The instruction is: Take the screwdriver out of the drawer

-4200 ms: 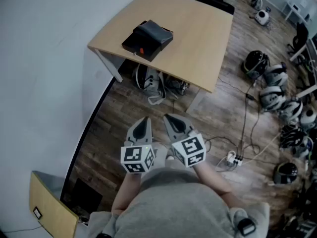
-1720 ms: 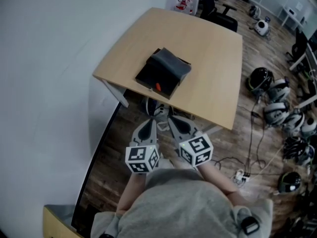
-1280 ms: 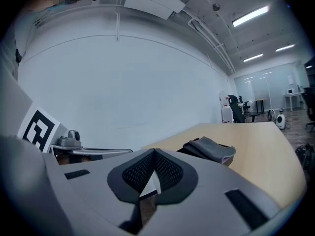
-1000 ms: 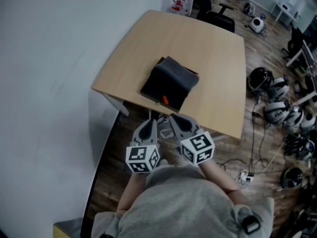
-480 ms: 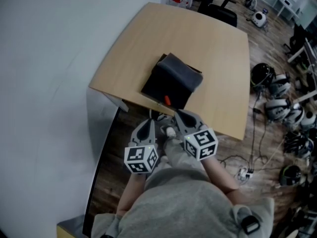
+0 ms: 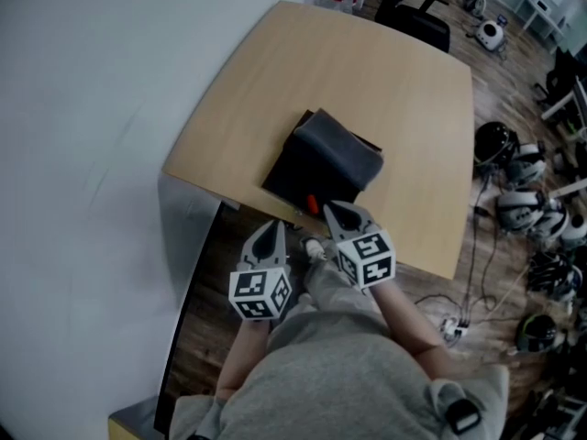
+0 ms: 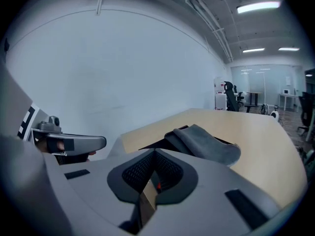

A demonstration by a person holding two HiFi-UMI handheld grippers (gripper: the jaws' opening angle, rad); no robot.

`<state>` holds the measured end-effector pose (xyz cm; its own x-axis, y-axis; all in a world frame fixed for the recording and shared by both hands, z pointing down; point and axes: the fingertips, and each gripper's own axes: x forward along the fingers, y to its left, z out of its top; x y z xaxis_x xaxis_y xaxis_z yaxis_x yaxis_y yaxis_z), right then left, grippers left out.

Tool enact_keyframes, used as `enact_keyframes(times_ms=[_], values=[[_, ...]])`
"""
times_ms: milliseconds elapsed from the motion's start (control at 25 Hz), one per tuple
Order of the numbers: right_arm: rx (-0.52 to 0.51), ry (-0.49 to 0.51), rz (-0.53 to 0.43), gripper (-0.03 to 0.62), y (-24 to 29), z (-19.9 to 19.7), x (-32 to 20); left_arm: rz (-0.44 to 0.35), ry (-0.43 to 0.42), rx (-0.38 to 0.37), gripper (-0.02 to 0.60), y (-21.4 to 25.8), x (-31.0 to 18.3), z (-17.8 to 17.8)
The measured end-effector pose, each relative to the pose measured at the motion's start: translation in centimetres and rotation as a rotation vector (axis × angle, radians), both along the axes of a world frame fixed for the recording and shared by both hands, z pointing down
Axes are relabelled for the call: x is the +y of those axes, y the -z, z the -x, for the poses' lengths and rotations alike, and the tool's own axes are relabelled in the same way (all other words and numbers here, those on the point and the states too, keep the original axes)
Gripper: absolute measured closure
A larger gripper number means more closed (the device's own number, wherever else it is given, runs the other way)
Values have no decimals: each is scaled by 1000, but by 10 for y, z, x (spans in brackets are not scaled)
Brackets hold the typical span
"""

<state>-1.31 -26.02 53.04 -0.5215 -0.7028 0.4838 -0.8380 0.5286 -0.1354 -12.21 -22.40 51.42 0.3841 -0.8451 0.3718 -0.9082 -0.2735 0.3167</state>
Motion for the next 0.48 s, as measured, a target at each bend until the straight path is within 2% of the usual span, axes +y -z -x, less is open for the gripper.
enact_keyframes(times_ms=[480], values=[[182, 76, 185, 595, -65, 18, -59, 31, 11, 4, 581, -14, -45, -1]])
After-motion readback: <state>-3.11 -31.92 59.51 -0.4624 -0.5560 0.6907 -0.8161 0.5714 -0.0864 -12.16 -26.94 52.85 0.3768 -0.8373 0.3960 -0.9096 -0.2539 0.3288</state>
